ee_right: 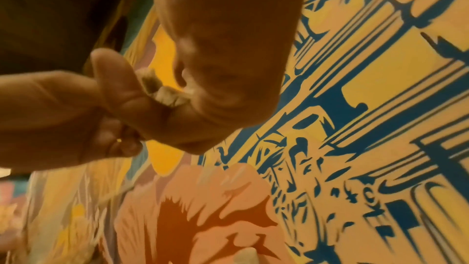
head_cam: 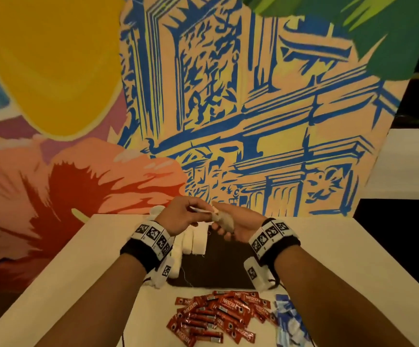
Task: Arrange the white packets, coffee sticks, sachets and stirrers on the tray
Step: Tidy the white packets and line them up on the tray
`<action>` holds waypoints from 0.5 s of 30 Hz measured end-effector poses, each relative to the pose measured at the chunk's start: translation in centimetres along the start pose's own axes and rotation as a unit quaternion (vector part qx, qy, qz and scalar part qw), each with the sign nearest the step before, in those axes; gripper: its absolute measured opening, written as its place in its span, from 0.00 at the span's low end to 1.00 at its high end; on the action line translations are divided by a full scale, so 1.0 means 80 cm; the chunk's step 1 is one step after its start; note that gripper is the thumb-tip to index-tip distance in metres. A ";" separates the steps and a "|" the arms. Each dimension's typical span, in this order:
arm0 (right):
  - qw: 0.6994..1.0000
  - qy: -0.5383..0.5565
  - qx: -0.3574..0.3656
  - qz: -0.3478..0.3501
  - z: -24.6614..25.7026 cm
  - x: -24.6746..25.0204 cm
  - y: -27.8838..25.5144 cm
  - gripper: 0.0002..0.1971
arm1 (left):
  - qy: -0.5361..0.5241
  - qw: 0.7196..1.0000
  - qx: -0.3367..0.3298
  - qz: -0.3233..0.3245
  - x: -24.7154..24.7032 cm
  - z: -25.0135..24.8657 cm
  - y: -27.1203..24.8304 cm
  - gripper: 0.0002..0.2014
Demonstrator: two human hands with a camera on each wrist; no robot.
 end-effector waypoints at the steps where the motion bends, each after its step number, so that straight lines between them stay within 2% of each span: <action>1: 1.000 0.010 0.020 -0.005 0.004 -0.005 0.001 0.22 | 0.016 1.000 -0.003 0.001 0.004 -0.001 -0.002 0.06; 4: 0.995 0.045 0.089 -0.026 0.013 -0.013 0.001 0.16 | 0.030 0.999 -0.003 -0.011 0.021 0.003 -0.006 0.08; 8: 0.987 0.044 0.149 -0.040 0.011 -0.011 0.004 0.15 | -0.041 0.998 0.026 -0.027 0.032 0.014 -0.017 0.10; 11: 0.987 0.022 0.154 -0.043 0.004 -0.011 0.011 0.14 | -0.092 0.994 0.044 -0.039 0.034 0.023 -0.022 0.12; 15: 0.991 0.047 0.124 -0.024 -0.008 -0.012 0.021 0.16 | -0.038 0.999 0.031 -0.024 0.035 0.032 -0.018 0.14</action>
Point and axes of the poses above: each hand's wrist, its own y-axis towards the middle knuckle, its own x-axis out of the back of the hand, z = x × y, the point moved 3 cm from there along y, towards the middle knuckle, and after that the axes turned 8 degrees about z, right-handed, at the moved point
